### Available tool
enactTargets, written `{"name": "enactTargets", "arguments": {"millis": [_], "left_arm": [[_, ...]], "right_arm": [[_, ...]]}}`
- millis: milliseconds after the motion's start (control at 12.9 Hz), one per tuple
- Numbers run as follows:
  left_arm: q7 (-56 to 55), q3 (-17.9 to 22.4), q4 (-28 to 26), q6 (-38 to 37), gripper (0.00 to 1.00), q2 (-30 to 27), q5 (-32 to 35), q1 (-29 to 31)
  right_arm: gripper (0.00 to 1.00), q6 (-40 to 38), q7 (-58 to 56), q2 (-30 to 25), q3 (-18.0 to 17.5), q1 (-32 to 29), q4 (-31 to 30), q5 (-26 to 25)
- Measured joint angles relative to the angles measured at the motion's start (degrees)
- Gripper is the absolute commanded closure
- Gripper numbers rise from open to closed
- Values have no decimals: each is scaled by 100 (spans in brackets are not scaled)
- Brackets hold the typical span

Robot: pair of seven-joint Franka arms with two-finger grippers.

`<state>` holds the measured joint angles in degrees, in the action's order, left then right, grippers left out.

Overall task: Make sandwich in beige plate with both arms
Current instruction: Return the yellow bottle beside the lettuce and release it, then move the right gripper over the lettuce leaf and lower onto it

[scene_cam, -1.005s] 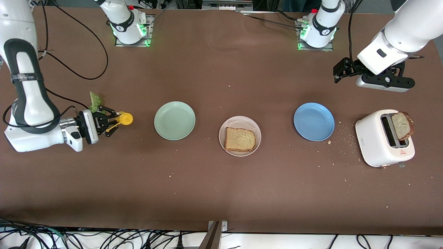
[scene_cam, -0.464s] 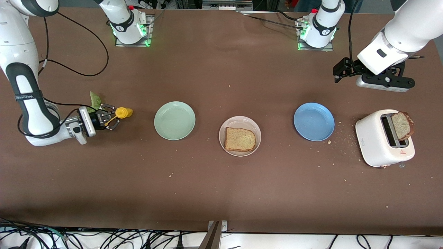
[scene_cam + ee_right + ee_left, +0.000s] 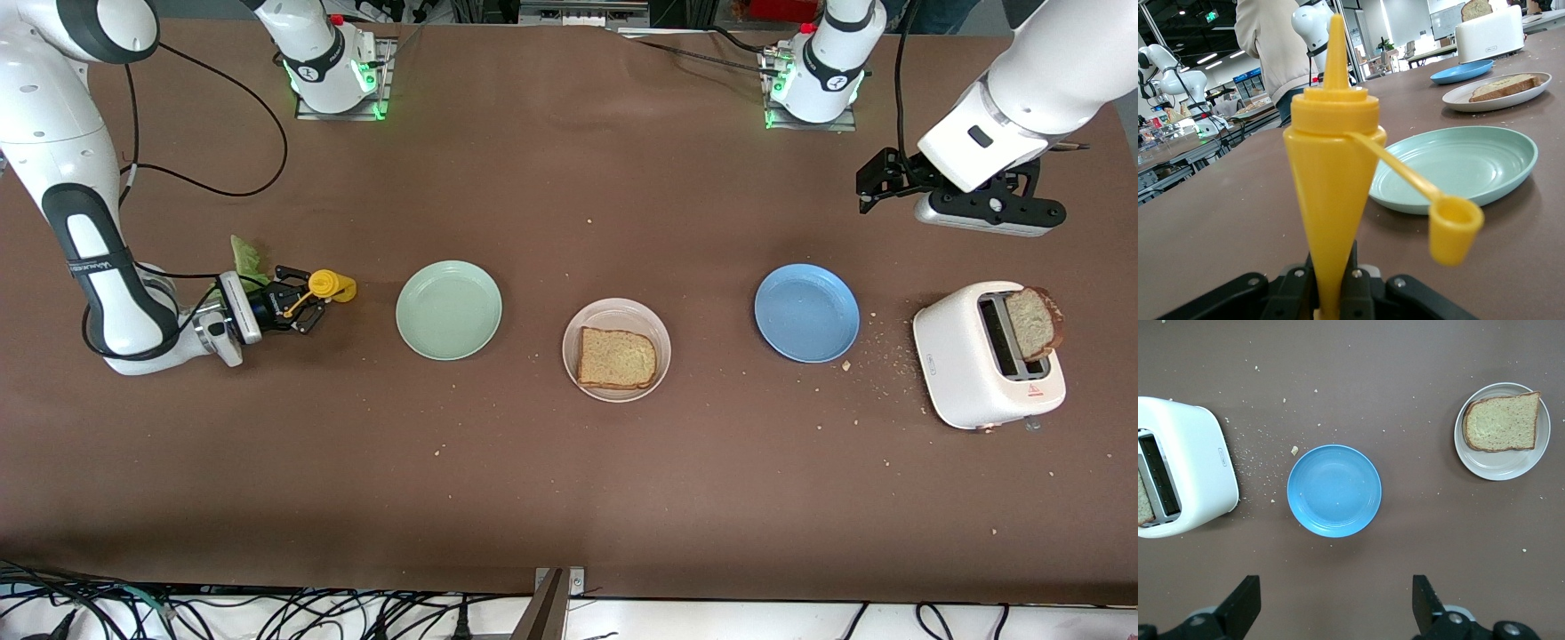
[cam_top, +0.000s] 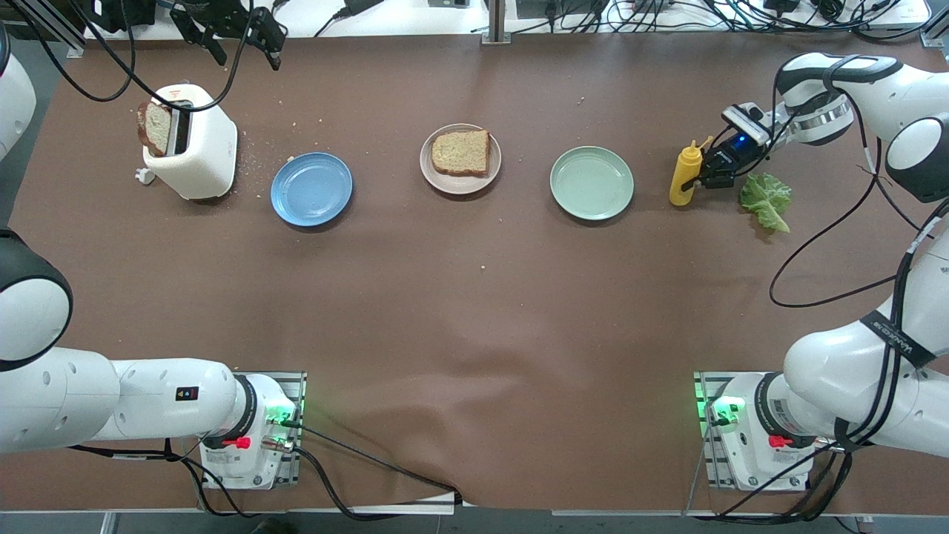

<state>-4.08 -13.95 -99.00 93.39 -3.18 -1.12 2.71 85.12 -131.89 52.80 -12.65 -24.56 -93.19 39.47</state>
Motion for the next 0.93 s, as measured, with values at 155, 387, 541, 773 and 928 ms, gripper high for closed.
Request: {"name": "enactTargets", "arguments": {"millis": [155,387,541,773,928], "left_arm": [[0,0,0,-3,0,0,0,0],[0,0,0,-5,0,0,0,0],[0,0,0,-5,0,0,0,0],[0,0,0,-6,0,0,0,0],[0,0,0,-7,0,0,0,0]], "right_arm": [[77,-26,-181,93,4,-35,0,33],[36,-33,-186,97,3,-41,2,42],[16,-33,-30,96,11,-43,8,41],[2,-32,479,95,105,-95,27,28],[2,-31,668,86,303,-147,99,-62]]}}
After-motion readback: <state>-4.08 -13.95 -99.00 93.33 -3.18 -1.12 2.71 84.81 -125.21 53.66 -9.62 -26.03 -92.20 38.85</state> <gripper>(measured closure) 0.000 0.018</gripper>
